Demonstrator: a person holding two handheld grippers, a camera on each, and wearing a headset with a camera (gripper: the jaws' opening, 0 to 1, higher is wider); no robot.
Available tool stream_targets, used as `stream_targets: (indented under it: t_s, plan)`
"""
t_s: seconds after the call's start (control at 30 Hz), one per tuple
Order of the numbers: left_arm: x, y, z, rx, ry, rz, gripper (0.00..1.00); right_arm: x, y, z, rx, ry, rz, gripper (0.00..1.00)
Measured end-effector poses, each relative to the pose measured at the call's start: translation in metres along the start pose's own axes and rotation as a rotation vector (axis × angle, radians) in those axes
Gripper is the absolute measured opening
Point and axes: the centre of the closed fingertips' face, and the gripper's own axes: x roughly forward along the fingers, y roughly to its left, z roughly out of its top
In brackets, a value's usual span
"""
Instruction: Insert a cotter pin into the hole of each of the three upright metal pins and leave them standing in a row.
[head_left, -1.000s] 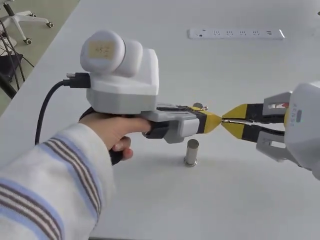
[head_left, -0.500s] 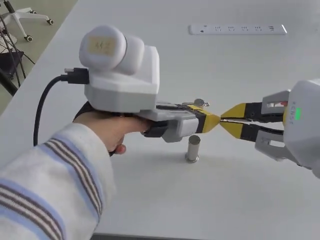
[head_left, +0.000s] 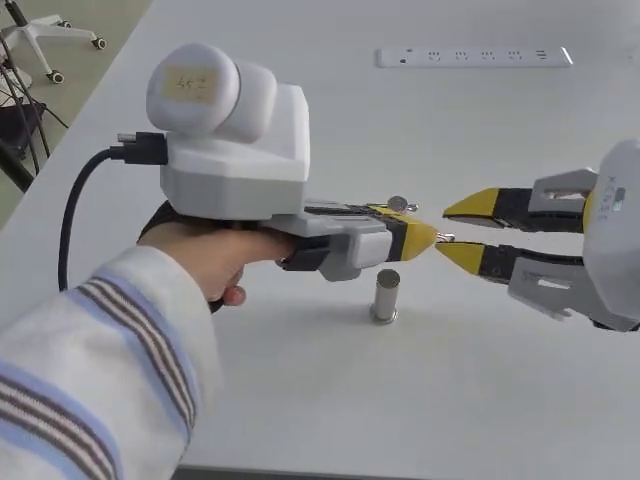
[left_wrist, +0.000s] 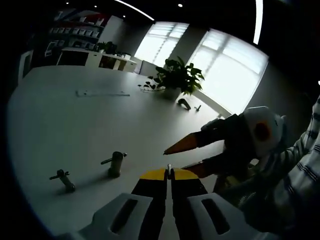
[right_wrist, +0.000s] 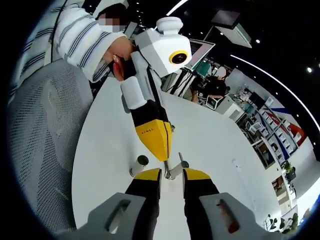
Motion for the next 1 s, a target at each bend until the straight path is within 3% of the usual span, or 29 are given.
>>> stream_targets:
  t_s: [0.13,0.23,0.27,0.33,0.37,0.43,0.53,0.57,0.77,0.9,1.0]
  plan:
    - [-0.004,-0.001,0.003,0.037,-0.009,-0.012,0.00,0.001,0.002,-0.008,0.076,0.006,0.033,0.16]
    - [-0.006,-0.001,0.009,0.091,-0.040,-0.009,0.00,0.004,0.012,-0.018,0.146,0.027,0.105,0.17]
    - [-0.007,-0.001,0.010,0.110,-0.043,-0.013,0.00,0.004,0.009,-0.019,0.143,0.026,0.096,0.16]
    - [-0.010,-0.003,0.014,0.180,-0.055,-0.022,0.00,0.004,0.013,-0.019,0.158,0.019,0.112,0.17]
    - [-0.011,-0.005,0.015,0.203,-0.062,-0.032,0.00,0.004,0.017,-0.018,0.211,0.005,0.131,0.17]
    - [-0.013,-0.007,0.017,0.239,-0.074,-0.042,0.00,0.003,0.018,-0.014,0.248,-0.018,0.143,0.17]
    - [-0.015,-0.008,0.019,0.352,-0.080,-0.043,0.00,0.002,0.016,-0.009,0.331,-0.060,0.157,0.18]
    - [-0.016,-0.011,0.018,0.394,-0.080,-0.053,0.00,0.001,0.016,-0.009,0.344,-0.067,0.163,0.18]
    - [-0.020,-0.018,0.017,0.487,-0.074,-0.091,0.00,-0.003,0.017,-0.005,0.405,-0.110,0.212,0.17]
    - [-0.022,-0.023,0.013,0.601,-0.048,-0.109,0.00,-0.005,0.022,0.000,0.438,-0.139,0.257,0.17]
    - [-0.023,-0.028,0.010,0.617,-0.042,-0.130,0.00,-0.005,0.025,0.003,0.448,-0.150,0.272,0.17]
